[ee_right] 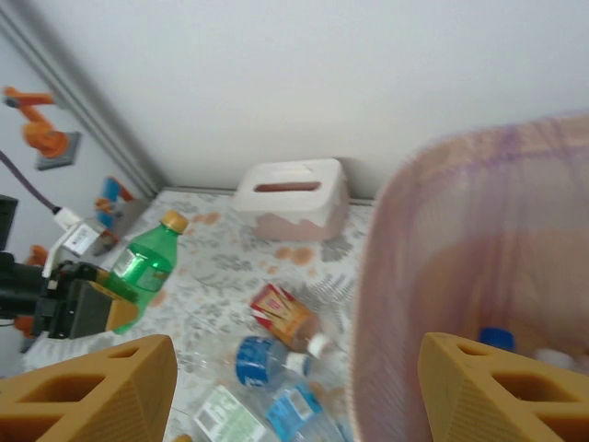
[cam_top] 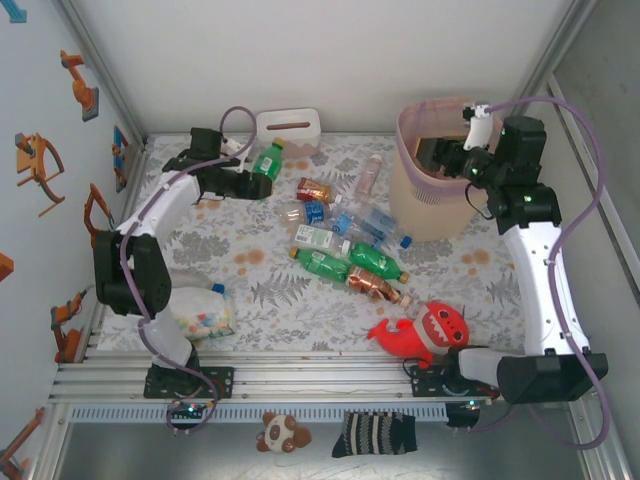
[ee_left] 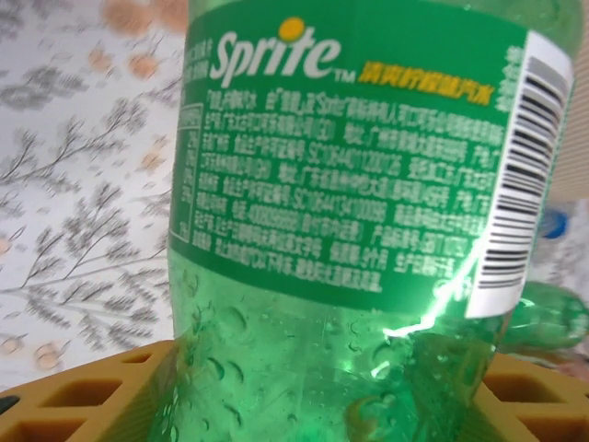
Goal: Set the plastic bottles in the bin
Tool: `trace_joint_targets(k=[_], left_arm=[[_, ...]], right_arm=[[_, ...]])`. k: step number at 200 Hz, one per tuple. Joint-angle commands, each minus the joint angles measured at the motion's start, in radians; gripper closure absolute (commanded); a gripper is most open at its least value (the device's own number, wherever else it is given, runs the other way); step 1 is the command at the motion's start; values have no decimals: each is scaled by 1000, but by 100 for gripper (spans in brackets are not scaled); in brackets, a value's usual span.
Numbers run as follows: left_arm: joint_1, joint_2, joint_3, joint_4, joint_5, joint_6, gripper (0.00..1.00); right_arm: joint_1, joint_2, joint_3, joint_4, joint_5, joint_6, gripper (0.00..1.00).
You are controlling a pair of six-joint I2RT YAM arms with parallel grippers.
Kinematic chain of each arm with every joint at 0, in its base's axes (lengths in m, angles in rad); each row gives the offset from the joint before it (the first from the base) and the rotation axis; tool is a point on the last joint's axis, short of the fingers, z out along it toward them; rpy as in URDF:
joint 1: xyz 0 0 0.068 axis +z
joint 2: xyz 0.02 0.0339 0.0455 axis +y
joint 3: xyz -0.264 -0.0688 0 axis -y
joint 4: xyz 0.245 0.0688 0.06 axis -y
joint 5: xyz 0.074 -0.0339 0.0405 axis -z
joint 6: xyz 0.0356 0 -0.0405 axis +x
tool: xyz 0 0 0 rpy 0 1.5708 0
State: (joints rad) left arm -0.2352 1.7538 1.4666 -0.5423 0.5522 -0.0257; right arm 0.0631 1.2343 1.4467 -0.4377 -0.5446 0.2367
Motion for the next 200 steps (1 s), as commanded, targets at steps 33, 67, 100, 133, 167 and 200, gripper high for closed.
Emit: trace_joint_targets(k=[33, 67, 100, 133, 167, 200], left_arm=[[-32, -168, -123, 347, 279, -177, 47], [-78, -264, -159, 493, 351, -224, 48], [-121, -345, -168, 567, 375, -232, 48], [-176, -407, -202, 701, 389, -277, 48], [-229, -448, -198, 748, 391, -273, 48], [-265, -482, -201, 755, 368, -251, 48]], right_arm=[[68, -29, -41, 286, -218, 87, 30], [149, -30, -46, 382, -278, 85, 29], [231, -24, -33, 456, -292, 78, 26], [304, -3, -9, 525, -289, 90, 25], [388, 25, 5, 604, -314, 80, 23], [460, 59, 41, 600, -275, 46, 19]])
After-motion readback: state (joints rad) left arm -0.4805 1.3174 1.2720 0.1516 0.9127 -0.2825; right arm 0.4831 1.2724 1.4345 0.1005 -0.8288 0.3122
